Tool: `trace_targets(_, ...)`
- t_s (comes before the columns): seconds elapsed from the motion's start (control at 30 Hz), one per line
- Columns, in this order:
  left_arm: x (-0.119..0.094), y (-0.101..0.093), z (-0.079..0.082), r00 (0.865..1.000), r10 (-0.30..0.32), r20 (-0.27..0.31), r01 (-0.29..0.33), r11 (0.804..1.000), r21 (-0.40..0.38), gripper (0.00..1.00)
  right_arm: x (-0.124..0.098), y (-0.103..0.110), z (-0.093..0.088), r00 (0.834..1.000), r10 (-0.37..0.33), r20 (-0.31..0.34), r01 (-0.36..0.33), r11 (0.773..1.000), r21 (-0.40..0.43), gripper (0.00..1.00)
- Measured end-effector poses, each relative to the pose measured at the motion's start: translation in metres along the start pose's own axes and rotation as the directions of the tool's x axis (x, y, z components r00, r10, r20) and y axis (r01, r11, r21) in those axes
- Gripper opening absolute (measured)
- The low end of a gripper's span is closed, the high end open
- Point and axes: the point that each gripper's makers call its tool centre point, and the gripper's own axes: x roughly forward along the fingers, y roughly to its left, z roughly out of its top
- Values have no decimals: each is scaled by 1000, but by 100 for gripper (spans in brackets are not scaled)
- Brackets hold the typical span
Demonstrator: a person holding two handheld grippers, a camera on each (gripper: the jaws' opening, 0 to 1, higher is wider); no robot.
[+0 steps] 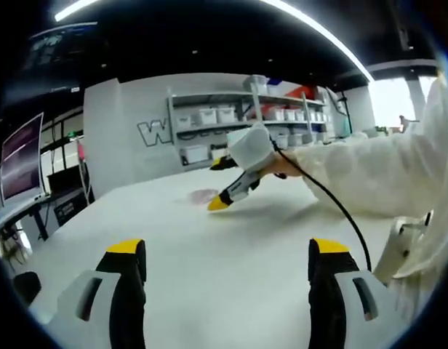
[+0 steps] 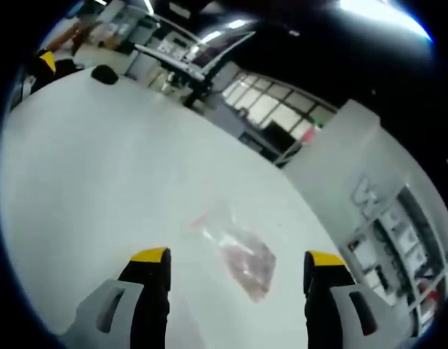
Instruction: Open the resealable bag by pulling the two sides of the seal apart until the entire bag opening is separated and visibly accessible.
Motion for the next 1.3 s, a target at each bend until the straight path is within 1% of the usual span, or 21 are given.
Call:
trace_targets(0.23, -4, 0, -2, 1000, 2, 1, -2, 1000, -2, 91, 3, 1, 3, 1000, -10, 0, 10, 1000, -1, 73)
trace_targets(0.3, -5, 0, -2, 1000, 2, 0, -2, 1000, -2, 91, 6, 0, 3, 1000, -13, -12, 13, 1000, -14, 73)
trace_targets(0.43, -5, -1, -4, 1000, -2, -4, 2, 1000, -4, 91, 8, 0, 4, 1000, -12, -14, 12, 1000, -15, 73)
trace_targets(0.73, -1, 0, -3, 1000, -4, -3, 4, 1000, -6, 91, 17, 1, 7, 1000, -5, -16, 5, 1000, -22, 72)
trace_targets(0.9, -1, 2, -4, 1000, -2, -7, 2, 1000, -7, 91, 23, 2, 6, 1000, -5, -24, 4, 999, -32, 70)
trace_targets(1.13, -2, 6, -3, 1000, 2, -9, -2, 1000, -3, 91, 28, 1, 12, 1000, -11, -23, 10, 999, -52, 69)
trace_targets(1.3, -3, 7, -4, 1000, 4, -14, -4, 1000, -1, 91, 33, 2, 14, 1000, -13, -16, 12, 999, -50, 65)
